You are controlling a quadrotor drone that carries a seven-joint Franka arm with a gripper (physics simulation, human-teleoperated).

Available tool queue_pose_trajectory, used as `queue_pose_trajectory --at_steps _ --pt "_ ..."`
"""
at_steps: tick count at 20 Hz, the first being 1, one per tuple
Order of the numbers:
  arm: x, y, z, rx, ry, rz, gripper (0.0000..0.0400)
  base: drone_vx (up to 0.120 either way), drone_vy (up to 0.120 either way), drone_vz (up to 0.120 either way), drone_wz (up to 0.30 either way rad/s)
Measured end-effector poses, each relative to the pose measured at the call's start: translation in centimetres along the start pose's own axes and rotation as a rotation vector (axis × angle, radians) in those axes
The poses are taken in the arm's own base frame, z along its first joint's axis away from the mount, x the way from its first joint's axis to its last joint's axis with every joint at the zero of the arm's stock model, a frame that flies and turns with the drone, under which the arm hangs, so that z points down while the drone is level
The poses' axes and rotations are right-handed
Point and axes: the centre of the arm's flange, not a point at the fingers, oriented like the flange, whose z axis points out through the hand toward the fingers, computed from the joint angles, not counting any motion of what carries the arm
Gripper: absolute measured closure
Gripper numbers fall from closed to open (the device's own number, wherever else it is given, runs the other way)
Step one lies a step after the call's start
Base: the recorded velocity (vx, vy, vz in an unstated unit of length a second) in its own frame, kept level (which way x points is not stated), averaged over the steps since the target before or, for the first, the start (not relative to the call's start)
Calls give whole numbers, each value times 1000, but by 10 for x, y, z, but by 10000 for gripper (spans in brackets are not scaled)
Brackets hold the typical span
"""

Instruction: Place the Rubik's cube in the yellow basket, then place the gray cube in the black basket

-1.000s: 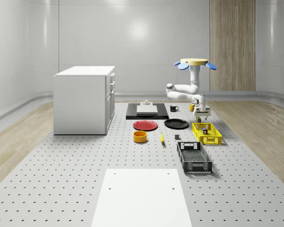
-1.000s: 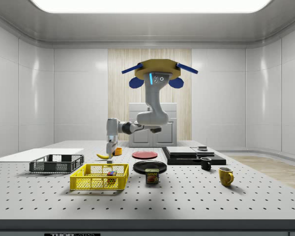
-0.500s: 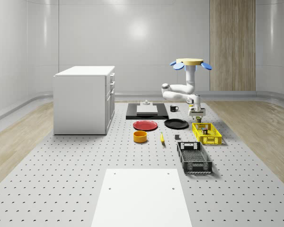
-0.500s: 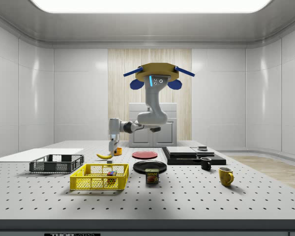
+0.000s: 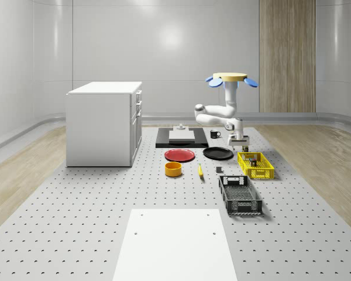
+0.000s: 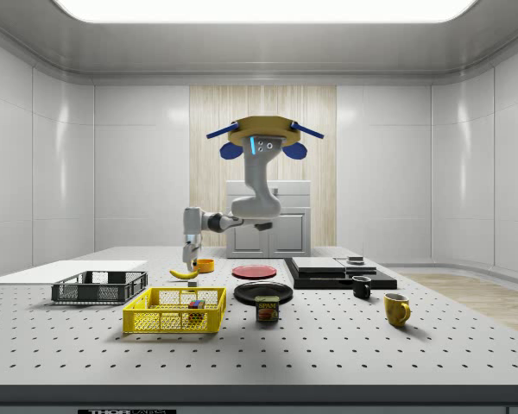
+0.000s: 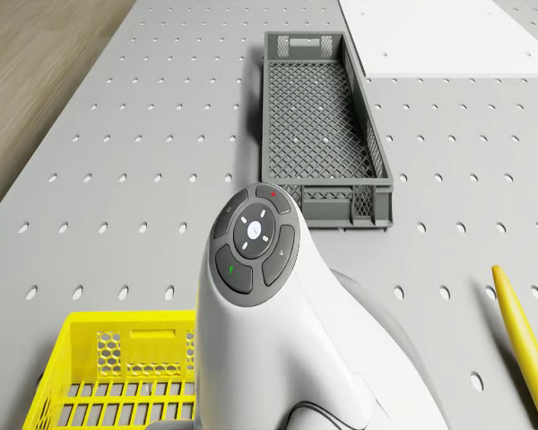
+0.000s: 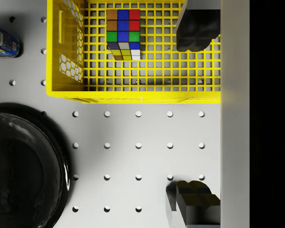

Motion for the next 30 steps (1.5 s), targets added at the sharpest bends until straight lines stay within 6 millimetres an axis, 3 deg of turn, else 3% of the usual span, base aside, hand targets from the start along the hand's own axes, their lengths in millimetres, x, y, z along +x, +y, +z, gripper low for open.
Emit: queue_pose_trajectory --at_steps 4,13,24,30 --pt "0 0 0 0 0 0 0 100 -120 0 0" --pt "0 0 0 0 0 0 0 0 -120 0 0" --pt "0 0 0 0 0 0 0 0 -120 -120 0" --pt "0 0 0 0 0 0 0 0 -120 -27 0"
